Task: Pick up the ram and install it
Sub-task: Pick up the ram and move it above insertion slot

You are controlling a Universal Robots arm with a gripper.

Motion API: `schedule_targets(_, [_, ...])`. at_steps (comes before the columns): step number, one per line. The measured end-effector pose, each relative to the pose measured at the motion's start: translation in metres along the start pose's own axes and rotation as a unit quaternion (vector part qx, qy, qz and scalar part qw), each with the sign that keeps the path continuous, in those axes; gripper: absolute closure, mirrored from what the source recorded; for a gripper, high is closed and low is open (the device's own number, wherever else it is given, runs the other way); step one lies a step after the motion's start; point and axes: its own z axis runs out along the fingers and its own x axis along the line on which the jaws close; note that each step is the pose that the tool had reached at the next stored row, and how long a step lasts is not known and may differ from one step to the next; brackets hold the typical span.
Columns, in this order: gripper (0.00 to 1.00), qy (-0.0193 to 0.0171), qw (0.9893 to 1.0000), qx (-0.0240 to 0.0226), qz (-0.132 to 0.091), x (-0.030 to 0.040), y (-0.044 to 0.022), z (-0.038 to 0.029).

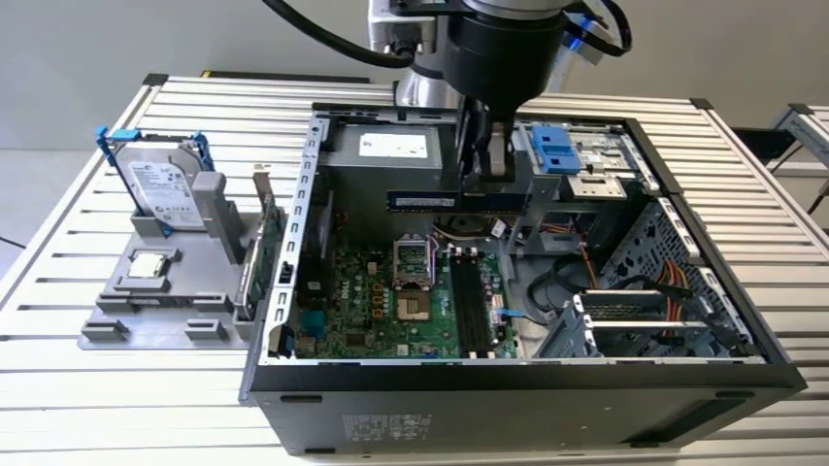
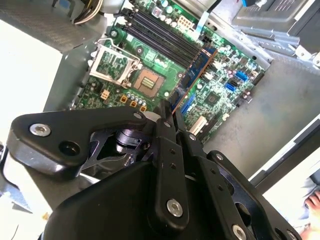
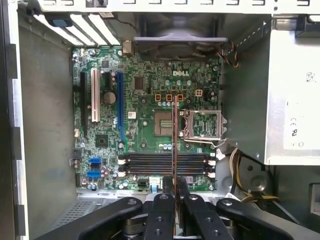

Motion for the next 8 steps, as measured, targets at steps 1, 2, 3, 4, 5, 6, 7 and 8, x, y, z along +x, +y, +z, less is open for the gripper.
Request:
schedule_targets(1, [1.00,0.0000,1.0000,0.0000,0.000,0.0000,-0.0013,0.0000])
schedule_targets(2, [1.00,0.0000,1.0000,0.0000,0.000,0.0000,-0.0025,0.0001])
schedule_targets(3, [1.00,0.0000,1.0000,0.0000,0.000,-0.0001,-0.0038,0.0001])
schedule_targets(4, [1.00,0.0000,1.0000,0.0000,0.000,-0.0001,-0.0051,0.0001])
schedule_targets(5, [1.00,0.0000,1.0000,0.0000,0.000,-0.0001,-0.0066,0.0001])
schedule_targets(6, [1.00,0.0001,1.0000,0.0000,0.001,-0.0001,-0.0078,0.0001])
schedule_targets(7, [1.00,0.0001,1.0000,0.0000,0.002,-0.0001,-0.0088,0.0001])
schedule_targets(8, [1.00,0.0001,1.0000,0.0000,0.003,-0.0001,-0.0098,0.0002])
